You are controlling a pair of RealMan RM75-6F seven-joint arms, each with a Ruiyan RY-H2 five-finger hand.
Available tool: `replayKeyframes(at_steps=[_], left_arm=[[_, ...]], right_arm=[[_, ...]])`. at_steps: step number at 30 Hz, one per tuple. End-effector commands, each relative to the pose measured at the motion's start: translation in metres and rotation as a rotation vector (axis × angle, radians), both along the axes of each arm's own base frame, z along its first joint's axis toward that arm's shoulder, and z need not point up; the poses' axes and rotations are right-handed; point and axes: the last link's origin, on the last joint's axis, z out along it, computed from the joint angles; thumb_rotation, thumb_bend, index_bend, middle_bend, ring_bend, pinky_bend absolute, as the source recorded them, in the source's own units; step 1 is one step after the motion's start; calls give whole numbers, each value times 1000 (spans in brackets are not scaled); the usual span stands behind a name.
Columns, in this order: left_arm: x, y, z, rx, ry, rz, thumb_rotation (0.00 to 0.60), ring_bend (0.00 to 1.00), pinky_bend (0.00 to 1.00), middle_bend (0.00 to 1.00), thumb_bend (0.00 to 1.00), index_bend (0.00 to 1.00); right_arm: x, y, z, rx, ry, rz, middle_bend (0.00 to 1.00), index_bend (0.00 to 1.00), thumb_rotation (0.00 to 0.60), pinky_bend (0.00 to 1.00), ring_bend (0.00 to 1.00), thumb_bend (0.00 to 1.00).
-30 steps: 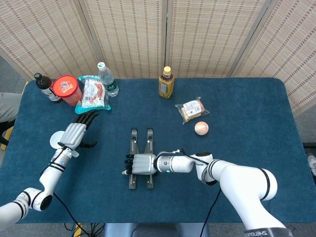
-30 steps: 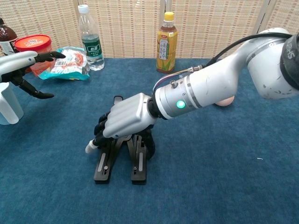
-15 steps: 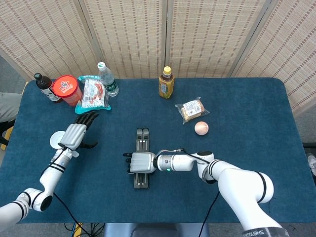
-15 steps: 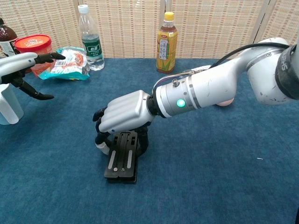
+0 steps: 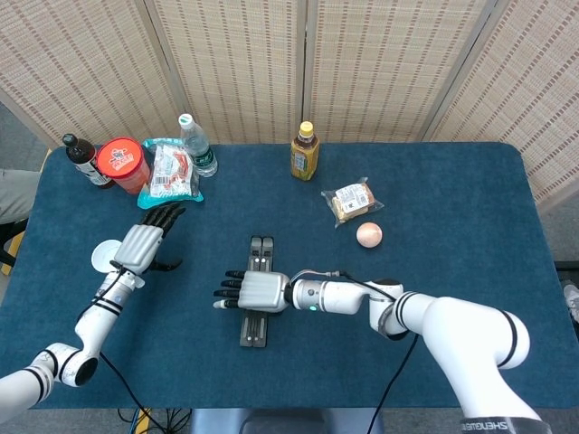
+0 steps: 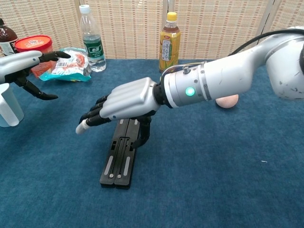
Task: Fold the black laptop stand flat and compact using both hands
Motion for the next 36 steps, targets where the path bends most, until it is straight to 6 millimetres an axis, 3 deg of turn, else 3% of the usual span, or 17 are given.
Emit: replayKeyframes(at_steps=[1, 8, 17, 21, 27, 36], left_arm=[[2, -2, 7, 20, 21, -15, 600, 0, 0, 0, 178, 0], [-7, -13, 34, 66, 76, 14, 600, 0, 0, 0, 178, 0], [-46, -45, 80, 191, 130, 159, 600, 0, 0, 0, 178, 0], [-63, -70, 94, 255, 154, 222, 600, 0, 0, 0, 178, 0], [-72, -103, 103, 317, 173, 269, 600, 0, 0, 0, 178, 0], [-61, -139, 99, 318, 188, 273, 600, 0, 0, 0, 178, 0]], right_arm=[[-16, -4, 35, -95, -92, -114, 0, 0, 600, 0, 0, 182], [-69, 1, 110, -334, -199, -335, 0, 0, 600, 0, 0, 182], [-155, 27, 191, -624, -259, -617, 0, 0, 600, 0, 0, 183], [-191, 51, 211, -733, -257, -716, 0, 0, 600, 0, 0, 183], [-228, 87, 231, -864, -258, -826, 7, 0, 600, 0, 0, 183], [-257, 140, 243, -999, -268, -923, 38, 0, 600, 0, 0, 183]])
